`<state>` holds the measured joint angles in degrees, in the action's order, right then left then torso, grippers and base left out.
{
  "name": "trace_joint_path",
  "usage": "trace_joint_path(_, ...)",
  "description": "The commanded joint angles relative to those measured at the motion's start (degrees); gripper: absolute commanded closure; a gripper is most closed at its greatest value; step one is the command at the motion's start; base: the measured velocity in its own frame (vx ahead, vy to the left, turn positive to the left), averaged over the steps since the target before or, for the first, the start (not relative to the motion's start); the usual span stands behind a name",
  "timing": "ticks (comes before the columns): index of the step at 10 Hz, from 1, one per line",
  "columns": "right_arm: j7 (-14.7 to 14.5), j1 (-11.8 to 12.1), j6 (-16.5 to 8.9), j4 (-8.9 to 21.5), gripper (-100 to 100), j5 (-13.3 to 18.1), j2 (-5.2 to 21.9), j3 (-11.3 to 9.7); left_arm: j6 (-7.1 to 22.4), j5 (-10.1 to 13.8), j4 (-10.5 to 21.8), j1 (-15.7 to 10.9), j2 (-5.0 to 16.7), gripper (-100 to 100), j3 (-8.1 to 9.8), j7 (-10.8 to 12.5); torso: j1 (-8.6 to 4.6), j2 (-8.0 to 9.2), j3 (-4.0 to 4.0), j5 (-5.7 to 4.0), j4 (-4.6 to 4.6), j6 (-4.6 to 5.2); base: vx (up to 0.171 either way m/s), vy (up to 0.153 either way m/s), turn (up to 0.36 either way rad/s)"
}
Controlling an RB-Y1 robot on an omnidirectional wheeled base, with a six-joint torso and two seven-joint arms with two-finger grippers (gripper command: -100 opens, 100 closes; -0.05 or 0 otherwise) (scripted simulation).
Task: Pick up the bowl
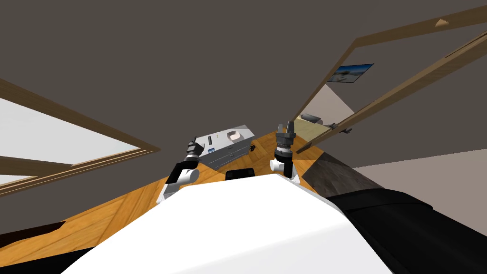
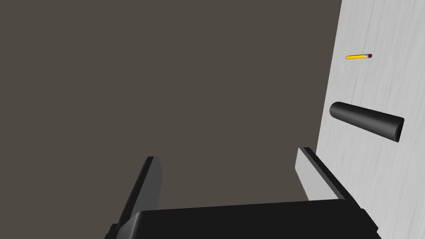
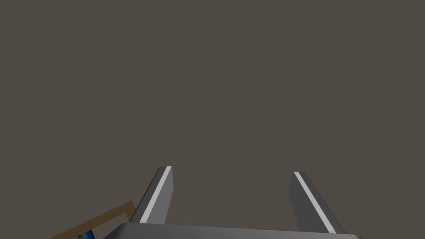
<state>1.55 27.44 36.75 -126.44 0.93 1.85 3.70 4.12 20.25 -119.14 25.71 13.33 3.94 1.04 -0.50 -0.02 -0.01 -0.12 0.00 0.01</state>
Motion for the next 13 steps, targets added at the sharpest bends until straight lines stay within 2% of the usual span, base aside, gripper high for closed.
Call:
trace_joint_path(1, 0.0, 0.0, 0.0, 0.0, 0, 0.0, 0.0, 0.0, 2.2, 1.4, 1.5, -0.3, 0.5, -100, -0.15, 0.2, 0.0, 0.0, 0.0, 0.0, 0.0, 0.0, -0.022, -0.113, 0.048)
trace_joint_path(4, 0.0, 0.0, 0.0, 0.0, 0, 0.0, 0.0, 0.0, 6.3, 3.3, 3.3, -0.8, 1.4, -100, 0.11, 0.9, 0.04, -0.05, -0.02, 0.01, 0.0, 0.01, 0.013, -0.114, 0.042)
trace_joint_path(7, 0.0, 0.0, 0.0, 0.0, 0, 0.0, 0.0, 0.0, 10.1, 3.9, 5.4, -1.5, 2.2, -100, 0.52, 1.6, 0.06, -0.2, -0.12, 0.01, -0.04, 0.0, 0.054, -0.118, 0.026)
trace_joint_path(13, 0.0, 0.0, 0.0, 0.0, 0, 0.0, 0.0, 0.0, 18.8, 2.2, 10.3, -3.7, 3.0, -100, 2.02, 3.0, -0.21, -0.59, -0.34, -0.05, -0.13, 0.01, 0.132, -0.176, 0.009)
